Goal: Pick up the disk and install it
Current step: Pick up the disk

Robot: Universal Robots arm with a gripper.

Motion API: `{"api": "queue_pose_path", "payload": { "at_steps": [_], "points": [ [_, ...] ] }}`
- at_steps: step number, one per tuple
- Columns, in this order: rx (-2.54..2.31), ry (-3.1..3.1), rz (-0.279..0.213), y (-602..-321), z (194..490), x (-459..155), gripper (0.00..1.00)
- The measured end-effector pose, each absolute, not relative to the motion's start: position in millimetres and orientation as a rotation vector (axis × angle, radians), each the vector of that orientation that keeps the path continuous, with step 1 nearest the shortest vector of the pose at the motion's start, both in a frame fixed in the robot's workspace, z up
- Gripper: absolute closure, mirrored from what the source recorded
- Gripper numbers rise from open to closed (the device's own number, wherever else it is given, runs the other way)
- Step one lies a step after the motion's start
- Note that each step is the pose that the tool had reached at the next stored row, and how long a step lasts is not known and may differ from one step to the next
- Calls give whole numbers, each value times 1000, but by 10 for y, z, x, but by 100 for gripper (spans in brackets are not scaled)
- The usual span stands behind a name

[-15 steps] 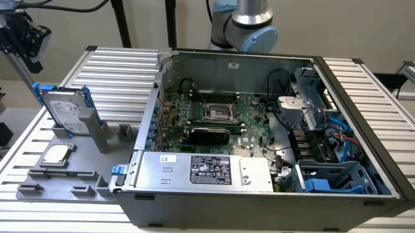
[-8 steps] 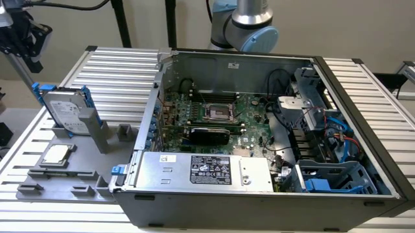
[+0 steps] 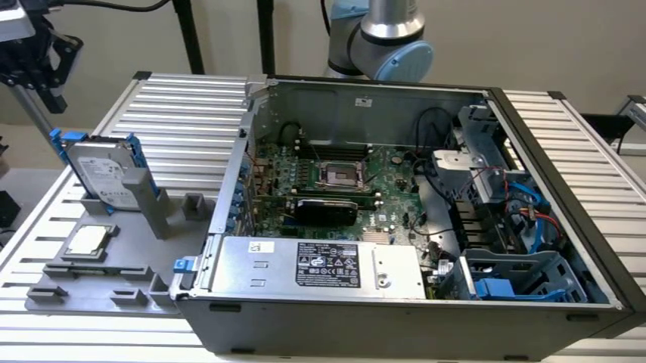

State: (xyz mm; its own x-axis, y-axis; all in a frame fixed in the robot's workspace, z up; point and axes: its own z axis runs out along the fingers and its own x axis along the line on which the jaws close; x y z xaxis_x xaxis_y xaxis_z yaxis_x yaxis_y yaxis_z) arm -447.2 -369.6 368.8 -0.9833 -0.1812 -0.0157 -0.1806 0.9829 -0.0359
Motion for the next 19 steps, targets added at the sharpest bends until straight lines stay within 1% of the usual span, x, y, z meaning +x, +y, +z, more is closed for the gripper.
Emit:
{"api": "queue_pose_path", "payload": {
  "at_steps": [19],
  "points": [
    [-812,3009,-48,-3696,3686,-4472,89]
  ]
}}
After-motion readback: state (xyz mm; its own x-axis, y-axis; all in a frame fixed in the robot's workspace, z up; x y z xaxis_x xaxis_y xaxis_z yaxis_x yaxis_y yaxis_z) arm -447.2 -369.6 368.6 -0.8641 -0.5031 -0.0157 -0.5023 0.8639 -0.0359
